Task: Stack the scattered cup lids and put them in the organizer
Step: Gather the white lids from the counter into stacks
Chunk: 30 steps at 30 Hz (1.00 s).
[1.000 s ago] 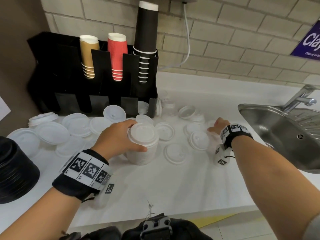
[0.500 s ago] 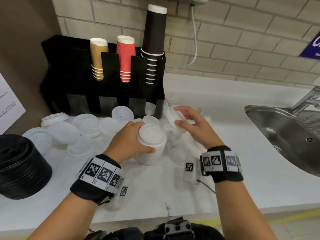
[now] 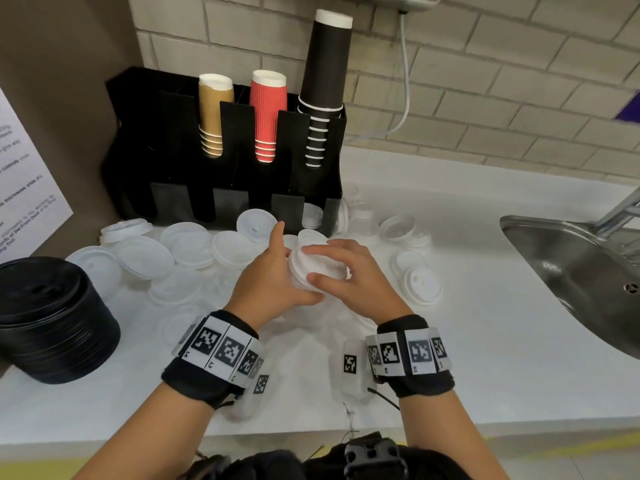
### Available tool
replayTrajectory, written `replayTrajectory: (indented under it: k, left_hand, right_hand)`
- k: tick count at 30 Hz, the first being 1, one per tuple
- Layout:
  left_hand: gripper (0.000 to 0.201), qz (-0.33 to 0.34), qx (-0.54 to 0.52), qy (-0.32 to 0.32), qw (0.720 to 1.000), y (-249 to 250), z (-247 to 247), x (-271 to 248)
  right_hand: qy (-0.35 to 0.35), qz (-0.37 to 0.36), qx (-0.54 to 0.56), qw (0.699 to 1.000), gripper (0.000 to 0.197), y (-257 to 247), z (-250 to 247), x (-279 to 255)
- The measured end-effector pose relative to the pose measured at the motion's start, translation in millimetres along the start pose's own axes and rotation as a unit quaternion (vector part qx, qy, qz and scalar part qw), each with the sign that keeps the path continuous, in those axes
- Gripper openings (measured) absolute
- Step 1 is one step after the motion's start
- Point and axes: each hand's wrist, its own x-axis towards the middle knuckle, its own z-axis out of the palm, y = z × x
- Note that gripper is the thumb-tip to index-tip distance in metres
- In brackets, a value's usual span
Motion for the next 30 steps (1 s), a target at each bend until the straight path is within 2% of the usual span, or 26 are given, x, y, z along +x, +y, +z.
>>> replayTrajectory:
  k: [7,12,14,16,18,19,20,22,23,24,27,30]
  left_hand:
    - [0.119,0.004,0.003,0.005,1.000,0.1,0.7,-0.7]
    - [0.092,0.012,0.012,-0.011,1.000,3.5,0.1,-1.5]
    - [0.090,0.006,0.017,-0.021,1.000,6.5,-0.4,-1.9]
    - [0.085,0.005,0.015,-0.018,1.000,8.9,-2.0,-1.5]
    - [0.088,-0.007,0.025,-0.025,0.999,10.4,-4.2,-0.6]
    - [0.088,-0.012,0.035,-0.028,0.999,10.5,-5.3,-0.3]
    - [0.088,-0.015,0.045,-0.031,0.998,10.7,-6.0,-0.2]
    - [0.087,-0.018,0.054,-0.034,0.998,11.7,-6.6,-0.1]
    - [0.086,-0.018,0.055,-0.034,0.998,11.9,-6.7,0.1]
    - [0.084,-0.018,0.055,-0.033,0.998,11.9,-6.6,0.1]
    - [0.078,-0.017,0.055,-0.028,0.998,10.9,-6.6,0.7]
    - [0.077,-0.017,0.056,-0.026,0.998,10.4,-6.0,1.1]
  right_hand:
    - [-0.033,0.013,-0.057,0.998,0.042,-9.5,0.6,5.4]
    - [-0.030,0.018,-0.068,0.997,0.044,-9.2,4.4,8.1]
    - [-0.040,0.011,-0.055,0.998,0.044,-6.4,2.9,6.1]
    - [-0.041,0.016,0.007,0.999,0.043,1.2,-8.7,4.9]
    - [0.013,0.063,0.009,0.998,0.040,20.3,-29.8,6.9]
    - [0.041,0.114,-0.042,0.992,0.042,33.1,-43.0,9.3]
    - [0.047,0.186,-0.117,0.974,0.049,47.0,-56.4,11.2]
    - [0.003,0.335,-0.246,0.910,0.072,71.1,-75.1,10.8]
    - [-0.018,0.376,-0.270,0.886,0.081,80.1,-80.4,9.7]
    - [-0.028,0.392,-0.268,0.880,0.087,87.5,-84.1,8.5]
    - [-0.034,0.383,-0.231,0.894,0.087,103.5,-96.6,2.5]
    - [-0.049,0.398,-0.221,0.889,0.096,110.8,-114.5,-4.4]
